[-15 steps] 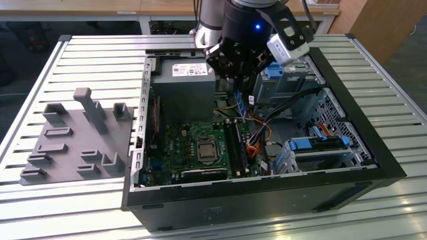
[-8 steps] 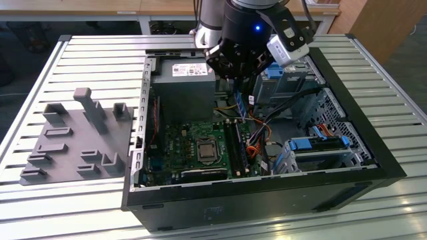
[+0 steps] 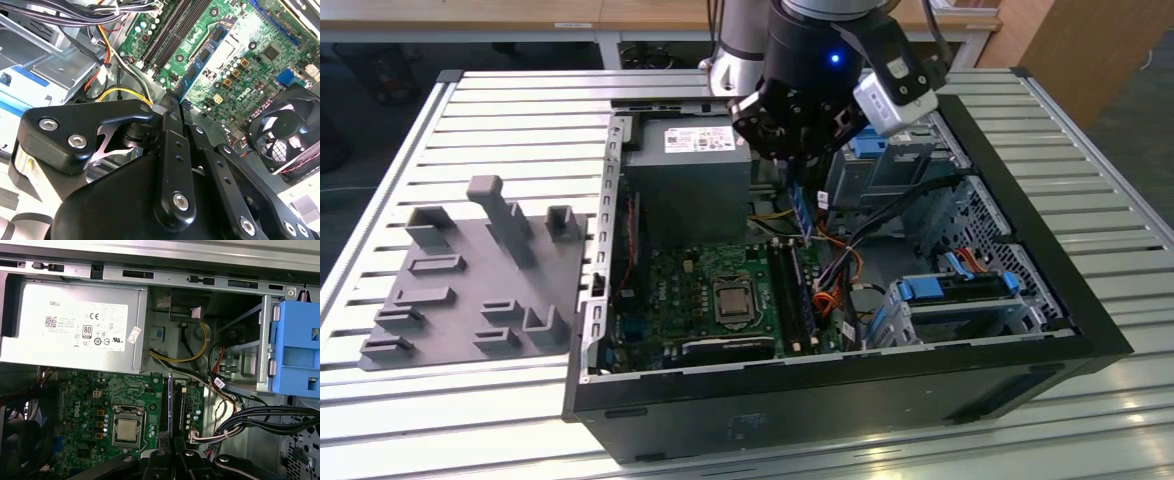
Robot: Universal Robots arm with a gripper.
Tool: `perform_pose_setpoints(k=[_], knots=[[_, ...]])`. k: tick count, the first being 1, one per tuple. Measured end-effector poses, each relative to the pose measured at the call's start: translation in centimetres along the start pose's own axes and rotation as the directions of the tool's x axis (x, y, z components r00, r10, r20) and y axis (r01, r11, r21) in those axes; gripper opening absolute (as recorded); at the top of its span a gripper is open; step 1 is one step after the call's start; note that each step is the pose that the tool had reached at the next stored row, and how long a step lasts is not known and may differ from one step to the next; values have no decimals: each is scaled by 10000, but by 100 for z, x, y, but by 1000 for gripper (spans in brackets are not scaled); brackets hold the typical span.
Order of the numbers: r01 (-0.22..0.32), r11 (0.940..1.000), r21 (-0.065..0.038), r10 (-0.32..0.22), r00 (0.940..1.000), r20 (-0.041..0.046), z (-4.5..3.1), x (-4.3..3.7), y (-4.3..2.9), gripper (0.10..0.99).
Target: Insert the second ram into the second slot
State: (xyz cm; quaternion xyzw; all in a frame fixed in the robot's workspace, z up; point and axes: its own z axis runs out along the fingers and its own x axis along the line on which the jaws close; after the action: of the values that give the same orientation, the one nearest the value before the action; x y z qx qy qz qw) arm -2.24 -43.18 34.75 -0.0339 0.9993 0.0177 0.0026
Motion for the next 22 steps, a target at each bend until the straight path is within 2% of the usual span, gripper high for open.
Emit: perform_pose_setpoints(k=[4,6,13,15,22], knots=[[0,10000,0,0,10000,0,7,0,-3,137],[0,10000,0,0,10000,0,97,2,-29,137],[1,10000,1,-1,10000,0,115,3,-32,137],[0,10000,0,0,10000,0,168,3,-40,137],[0,10000,0,0,10000,0,180,4,-42,137]])
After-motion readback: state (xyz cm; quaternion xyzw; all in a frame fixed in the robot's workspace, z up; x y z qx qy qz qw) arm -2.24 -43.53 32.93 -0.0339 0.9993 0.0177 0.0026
